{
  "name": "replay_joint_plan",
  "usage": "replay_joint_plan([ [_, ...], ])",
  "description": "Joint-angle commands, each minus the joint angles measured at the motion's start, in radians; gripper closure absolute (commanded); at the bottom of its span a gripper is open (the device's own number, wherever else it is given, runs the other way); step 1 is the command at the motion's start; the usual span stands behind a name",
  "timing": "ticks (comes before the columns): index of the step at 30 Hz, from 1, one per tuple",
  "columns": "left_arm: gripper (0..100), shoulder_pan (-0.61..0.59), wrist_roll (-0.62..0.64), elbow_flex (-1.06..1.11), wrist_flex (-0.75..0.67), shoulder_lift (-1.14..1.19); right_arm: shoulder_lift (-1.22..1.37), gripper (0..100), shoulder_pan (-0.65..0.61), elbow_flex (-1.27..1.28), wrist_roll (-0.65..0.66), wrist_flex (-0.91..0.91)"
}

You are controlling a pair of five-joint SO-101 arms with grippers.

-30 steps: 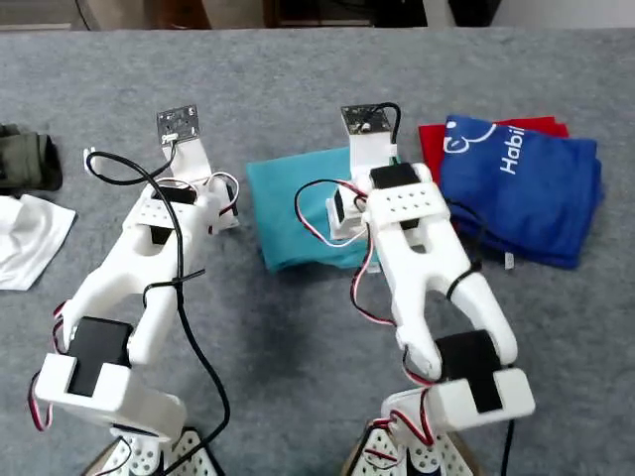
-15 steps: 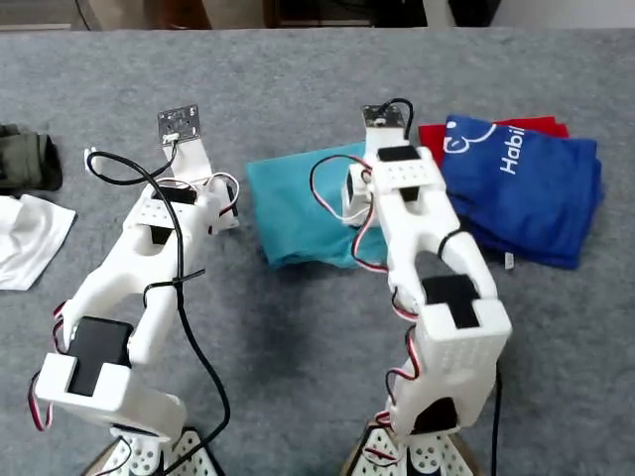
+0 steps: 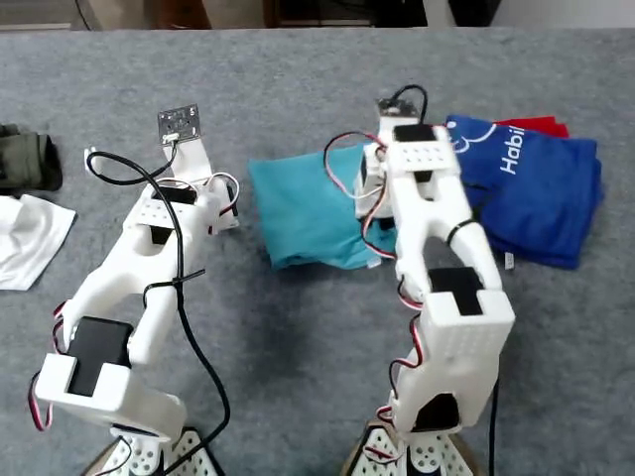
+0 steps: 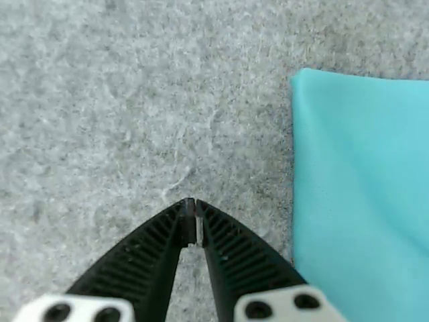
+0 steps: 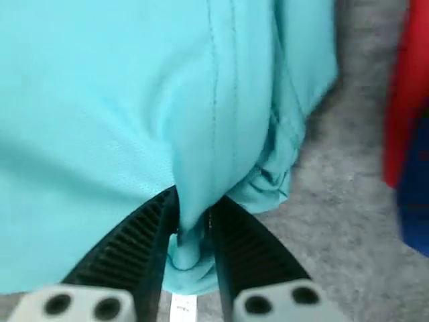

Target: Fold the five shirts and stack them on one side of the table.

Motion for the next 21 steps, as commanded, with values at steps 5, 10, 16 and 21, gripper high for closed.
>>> replay_joint_plan([
  [5,98,-0.009,-0.005,-0.046,-0.006,-0.004,-0.074,99.6,0.038,-0.077,0.037,0.032],
  [10,98,-0.009,-0.005,-0.046,-0.006,-0.004,-0.087,99.6,0.041,-0.2,0.046,0.04],
  [16,98,-0.009,-0.006,-0.046,-0.006,-0.004,-0.09,99.6,0.054,-0.392,0.175,0.037],
  [21,98,-0.009,-0.006,-0.046,-0.006,-0.004,-0.087,99.6,0.147,-0.535,0.321,0.032],
])
